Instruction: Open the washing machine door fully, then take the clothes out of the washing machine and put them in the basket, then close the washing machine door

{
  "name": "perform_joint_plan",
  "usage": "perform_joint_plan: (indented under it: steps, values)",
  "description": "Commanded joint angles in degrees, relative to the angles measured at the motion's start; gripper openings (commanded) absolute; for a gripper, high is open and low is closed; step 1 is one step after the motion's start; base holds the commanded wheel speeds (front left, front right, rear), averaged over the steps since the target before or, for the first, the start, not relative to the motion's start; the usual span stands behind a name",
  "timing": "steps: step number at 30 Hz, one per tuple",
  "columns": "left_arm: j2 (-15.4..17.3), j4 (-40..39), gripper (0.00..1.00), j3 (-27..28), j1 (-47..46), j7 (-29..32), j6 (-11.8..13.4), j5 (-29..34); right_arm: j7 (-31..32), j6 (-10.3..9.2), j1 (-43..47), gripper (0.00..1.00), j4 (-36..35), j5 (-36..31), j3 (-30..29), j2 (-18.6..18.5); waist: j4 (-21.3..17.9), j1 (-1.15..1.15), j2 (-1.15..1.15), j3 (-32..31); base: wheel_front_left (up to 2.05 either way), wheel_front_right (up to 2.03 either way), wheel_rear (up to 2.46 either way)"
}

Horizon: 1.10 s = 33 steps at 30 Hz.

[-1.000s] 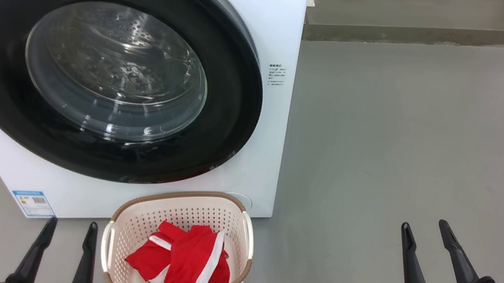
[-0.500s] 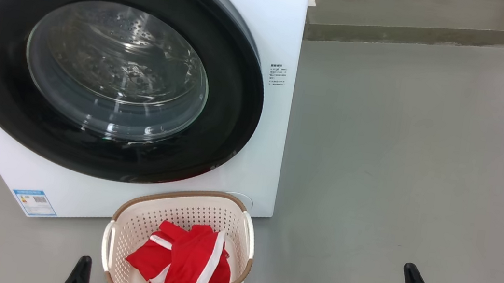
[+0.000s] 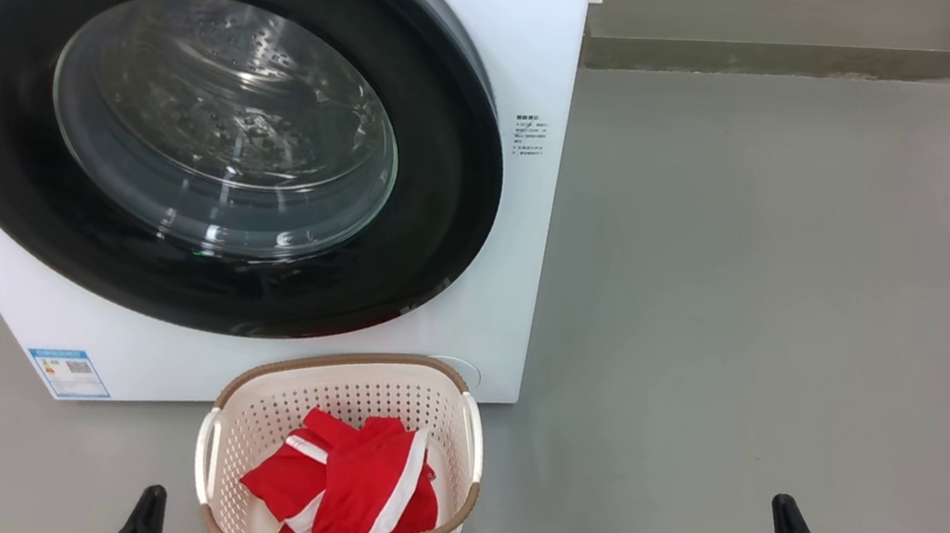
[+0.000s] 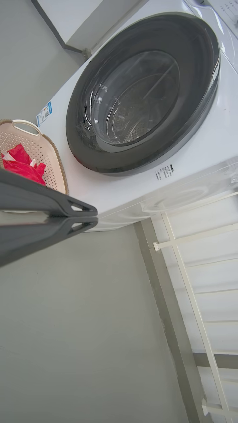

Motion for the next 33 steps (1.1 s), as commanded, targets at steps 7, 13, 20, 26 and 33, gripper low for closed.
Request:
perform_joint_plan:
  steps: [7, 13, 20, 26, 33]
  values:
    - [0.8, -0.9, 0.0, 0.8, -3.3, 1.2, -0.1, -5.5, 1.4, -0.01, -3.3, 0.0, -1.0, 5.2, -0.8, -0.4, 0.2, -0.01, 0.0, 0.3, 0.0, 0.0, 0.0]
    - [0.9, -0.7, 0.0, 0.9, -3.9, 2.2, -0.1, -9.5, 2.3, -0.02, -3.9, 0.0, -0.8, 8.9, -1.1, -0.4, 0.4, -0.01, 0.0, 0.5, 0.0, 0.0, 0.0]
    - [0.9, -0.4, 0.0, 1.0, -4.6, 3.3, -0.1, -14.1, 3.5, -0.02, -4.6, 0.0, -0.6, 13.1, -1.4, -0.5, 0.6, -0.01, 0.0, 0.8, 0.0, 0.0, 0.0]
    - [1.0, -0.2, 0.0, 1.1, -5.2, 4.1, -0.2, -17.4, 4.3, -0.02, -5.1, 0.0, -0.5, 16.2, -1.7, -0.5, 0.8, -0.01, 0.0, 1.0, 0.0, 0.0, 0.0]
    - [1.1, 0.1, 0.0, 1.3, -5.9, 5.3, -0.2, -22.0, 5.4, -0.03, -5.8, 0.0, -0.2, 20.4, -2.1, -0.5, 1.0, -0.01, 0.0, 1.2, 0.0, 0.0, 0.0]
